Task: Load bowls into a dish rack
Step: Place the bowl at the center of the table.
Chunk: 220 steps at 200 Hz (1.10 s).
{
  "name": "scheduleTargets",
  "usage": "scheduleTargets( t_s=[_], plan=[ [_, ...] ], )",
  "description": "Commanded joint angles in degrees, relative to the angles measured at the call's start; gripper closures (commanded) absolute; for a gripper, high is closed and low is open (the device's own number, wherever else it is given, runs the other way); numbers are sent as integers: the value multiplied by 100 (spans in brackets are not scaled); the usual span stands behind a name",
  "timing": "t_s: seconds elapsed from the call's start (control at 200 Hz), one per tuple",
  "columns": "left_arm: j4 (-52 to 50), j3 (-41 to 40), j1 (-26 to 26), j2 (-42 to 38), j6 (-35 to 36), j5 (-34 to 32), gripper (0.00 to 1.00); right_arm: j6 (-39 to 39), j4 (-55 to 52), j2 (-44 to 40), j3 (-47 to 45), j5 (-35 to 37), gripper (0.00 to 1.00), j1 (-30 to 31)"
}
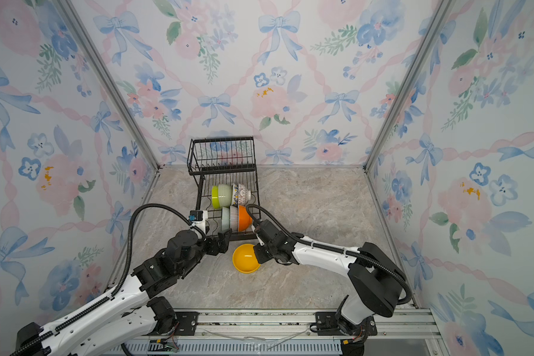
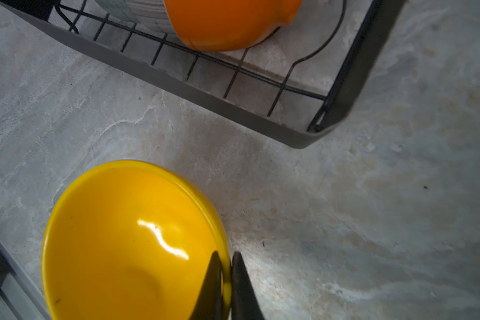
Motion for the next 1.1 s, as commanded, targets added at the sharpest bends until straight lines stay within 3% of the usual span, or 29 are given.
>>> scheduleTargets(
  t_s=[0.0,0.37,0.63,1.095],
  plan=[
    [-234,-64,44,-120,-59,-101,2,123,-146,131,345,263,100,116],
    [-342,-166,70,-327,-110,-94,2,126,-462,712,831,438,100,262],
    [-431,-140,79,-414,-92,-61,2,144,-552,787,981,440,90,311],
    [-428,140,70,-62,84,243,2,13,-668,-42,1159,386,40,302]
  ],
)
